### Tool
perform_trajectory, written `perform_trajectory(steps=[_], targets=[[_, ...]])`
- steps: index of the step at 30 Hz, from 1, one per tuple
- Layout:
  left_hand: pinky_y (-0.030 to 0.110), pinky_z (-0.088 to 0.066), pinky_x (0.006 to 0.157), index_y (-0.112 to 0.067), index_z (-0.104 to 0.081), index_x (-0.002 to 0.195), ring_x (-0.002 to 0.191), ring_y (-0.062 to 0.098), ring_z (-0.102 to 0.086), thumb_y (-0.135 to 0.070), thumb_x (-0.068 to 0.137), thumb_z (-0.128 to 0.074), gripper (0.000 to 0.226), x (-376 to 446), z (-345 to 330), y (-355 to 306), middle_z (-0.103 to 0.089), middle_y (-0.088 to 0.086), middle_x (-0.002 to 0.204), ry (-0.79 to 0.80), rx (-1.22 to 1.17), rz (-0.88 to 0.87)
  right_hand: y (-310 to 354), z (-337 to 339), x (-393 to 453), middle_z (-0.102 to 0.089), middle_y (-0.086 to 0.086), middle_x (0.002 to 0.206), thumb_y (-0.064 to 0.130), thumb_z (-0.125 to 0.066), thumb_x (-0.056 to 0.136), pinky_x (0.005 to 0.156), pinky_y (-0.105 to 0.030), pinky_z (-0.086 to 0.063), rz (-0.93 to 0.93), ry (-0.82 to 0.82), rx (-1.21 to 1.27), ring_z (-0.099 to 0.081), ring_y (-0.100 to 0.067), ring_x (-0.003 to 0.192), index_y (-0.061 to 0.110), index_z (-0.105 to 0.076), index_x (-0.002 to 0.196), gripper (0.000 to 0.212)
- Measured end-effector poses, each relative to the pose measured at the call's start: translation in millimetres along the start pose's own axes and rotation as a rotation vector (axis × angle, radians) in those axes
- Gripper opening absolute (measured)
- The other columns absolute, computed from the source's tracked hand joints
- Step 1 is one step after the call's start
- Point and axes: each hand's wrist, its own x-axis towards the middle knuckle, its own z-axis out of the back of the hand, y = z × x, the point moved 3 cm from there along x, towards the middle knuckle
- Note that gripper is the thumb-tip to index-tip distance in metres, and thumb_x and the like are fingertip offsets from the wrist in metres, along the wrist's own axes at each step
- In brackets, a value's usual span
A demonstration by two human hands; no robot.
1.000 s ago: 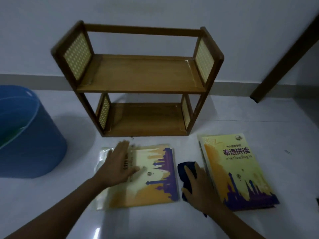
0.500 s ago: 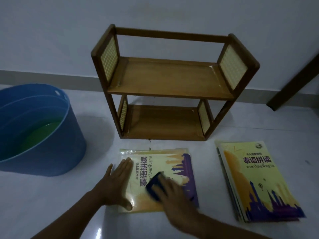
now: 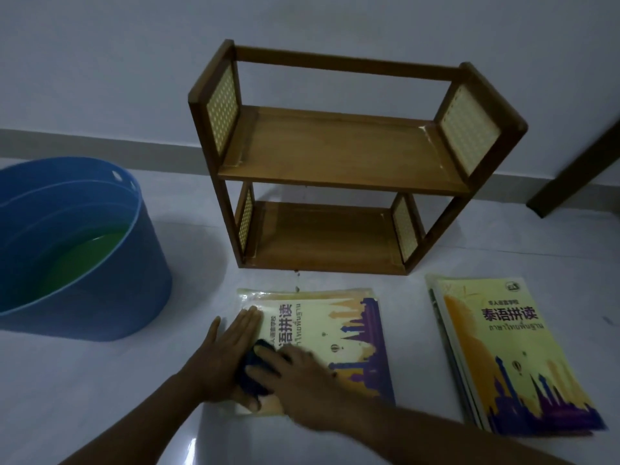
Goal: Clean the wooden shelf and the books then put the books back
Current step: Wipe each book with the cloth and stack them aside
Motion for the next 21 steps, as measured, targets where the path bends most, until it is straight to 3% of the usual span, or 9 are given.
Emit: perform_trajectory(steps=[2,4,6,8,11,13,15,18,21], targets=[[0.044,0.026,0.112,-0.01,0.025,0.146,0.141,0.02,0.027,-0.089,0.054,-0.056,0.145,-1,3,-3,0.031,0.002,0.149,0.018,0.034,0.023,-35,14,-1,-0.021,-0.006,0.157,0.006,-0.058,0.079,0.095,-0.052,-0.043,-0.138,-0.084,-0.067,-0.042,-0.038,0.123,0.027,-0.026,0.145,0.076],[0.034,0.039,0.101,-0.009,0.028,0.144,0.137,0.02,0.032,-0.09,0.052,-0.056,0.148,2,4,-5,0.034,0.004,0.147,0.035,0.071,0.045,-81,24,-11,-0.024,-0.007,0.157,0.002,-0.063,0.074,0.092,-0.049,-0.046,-0.438,-0.161,-0.081,-0.046,-0.036,0.119,0.026,-0.032,0.144,0.08],[0.03,0.045,0.09,-0.009,0.026,0.145,0.135,0.021,0.033,-0.094,0.044,-0.052,0.153,3,5,-6,0.032,0.006,0.15,0.06,0.099,0.058,-97,22,-23,-0.035,-0.01,0.152,0.01,-0.08,0.06,0.081,-0.047,-0.051,-0.62,-0.185,-0.139,-0.054,-0.036,0.106,0.024,-0.041,0.139,0.089],[0.03,0.047,0.088,-0.01,0.024,0.147,0.134,0.021,0.035,-0.095,0.038,-0.044,0.154,3,5,-7,0.031,0.008,0.152,0.087,0.119,0.079,-70,5,-34,-0.037,-0.011,0.151,0.009,-0.081,0.053,0.075,-0.048,-0.054,-0.597,-0.129,-0.124,-0.057,-0.037,0.103,0.025,-0.039,0.138,0.096],[0.041,0.035,0.103,-0.009,0.022,0.148,0.133,0.018,0.033,-0.086,0.052,-0.06,0.147,3,6,-11,0.036,0.006,0.145,0.077,0.143,0.1,-2,-15,-50,-0.033,-0.003,0.154,0.013,-0.062,0.069,0.077,-0.044,-0.054,-0.197,-0.069,-0.081,-0.056,-0.029,0.109,0.034,-0.033,0.139,0.079],[0.045,0.024,0.107,-0.008,0.021,0.148,0.133,0.017,0.032,-0.081,0.057,-0.063,0.144,2,7,-13,0.036,0.005,0.142,0.077,0.146,0.103,4,-10,-63,-0.039,0.003,0.15,0.022,-0.057,0.072,0.078,-0.034,-0.054,-0.055,-0.032,-0.141,-0.058,-0.019,0.105,0.037,-0.038,0.136,0.069],[0.046,0.023,0.107,-0.009,0.021,0.148,0.133,0.017,0.032,-0.081,0.055,-0.064,0.145,2,6,-13,0.036,0.004,0.142,0.084,0.142,0.104,-25,5,-74,-0.044,-0.001,0.146,0.022,-0.07,0.059,0.077,-0.033,-0.055,-0.154,-0.088,-0.158,-0.061,-0.02,0.097,0.031,-0.044,0.134,0.08],[0.046,0.023,0.108,-0.01,0.02,0.149,0.133,0.018,0.033,-0.081,0.054,-0.064,0.145,2,2,-14,0.035,0.004,0.143,0.099,0.145,0.111,-80,17,-104,-0.04,-0.007,0.14,0.017,-0.085,0.046,0.069,-0.04,-0.058,-0.479,-0.194,-0.132,-0.056,-0.028,0.092,0.018,-0.044,0.131,0.095],[0.045,0.023,0.107,-0.008,0.021,0.147,0.132,0.021,0.034,-0.08,0.055,-0.065,0.145,2,7,-15,0.036,0.006,0.142,0.114,0.167,0.12,-83,10,-118,-0.038,-0.01,0.139,0.018,-0.086,0.037,0.06,-0.042,-0.057,-0.621,-0.177,-0.151,-0.059,-0.033,0.085,0.018,-0.043,0.132,0.104]])
